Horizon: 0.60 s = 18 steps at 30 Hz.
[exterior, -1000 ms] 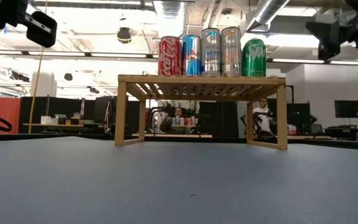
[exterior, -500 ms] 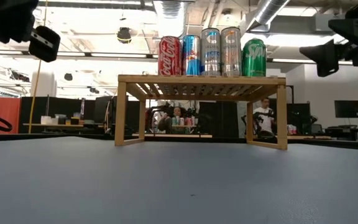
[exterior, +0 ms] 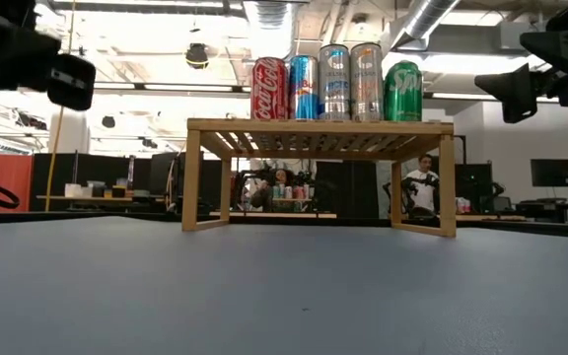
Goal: Place canned beverage on shelf
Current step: Return to Home Position
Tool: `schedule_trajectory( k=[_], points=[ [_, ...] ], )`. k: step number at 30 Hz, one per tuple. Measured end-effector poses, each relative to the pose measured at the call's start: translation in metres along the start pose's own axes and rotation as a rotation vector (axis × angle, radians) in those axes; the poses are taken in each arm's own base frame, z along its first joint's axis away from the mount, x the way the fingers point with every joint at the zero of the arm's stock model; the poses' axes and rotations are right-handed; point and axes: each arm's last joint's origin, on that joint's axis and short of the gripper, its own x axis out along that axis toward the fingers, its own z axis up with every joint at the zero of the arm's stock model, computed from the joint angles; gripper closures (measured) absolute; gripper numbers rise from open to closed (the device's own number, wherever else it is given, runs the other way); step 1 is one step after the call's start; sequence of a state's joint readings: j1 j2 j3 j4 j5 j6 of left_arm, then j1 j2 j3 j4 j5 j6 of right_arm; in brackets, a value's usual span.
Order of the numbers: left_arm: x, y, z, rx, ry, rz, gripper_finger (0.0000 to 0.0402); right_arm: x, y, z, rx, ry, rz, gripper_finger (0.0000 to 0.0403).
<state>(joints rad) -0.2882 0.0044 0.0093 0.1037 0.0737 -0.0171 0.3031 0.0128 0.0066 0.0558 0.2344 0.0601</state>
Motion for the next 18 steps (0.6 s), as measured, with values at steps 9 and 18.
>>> schedule_trajectory(
  k=[9, 18],
  points=[
    [-0.0004, 0.0005, -0.0065, -0.035, 0.082, 0.017, 0.0401, 0.0000, 0.0000, -0.0005, 0.000, 0.004, 0.000, 0.0117],
    [-0.0005, 0.0004, -0.0063, -0.037, 0.086, 0.014, 0.0401, 0.0001, 0.0000, -0.0008, 0.000, 0.004, 0.000, 0.0117]
  ],
)
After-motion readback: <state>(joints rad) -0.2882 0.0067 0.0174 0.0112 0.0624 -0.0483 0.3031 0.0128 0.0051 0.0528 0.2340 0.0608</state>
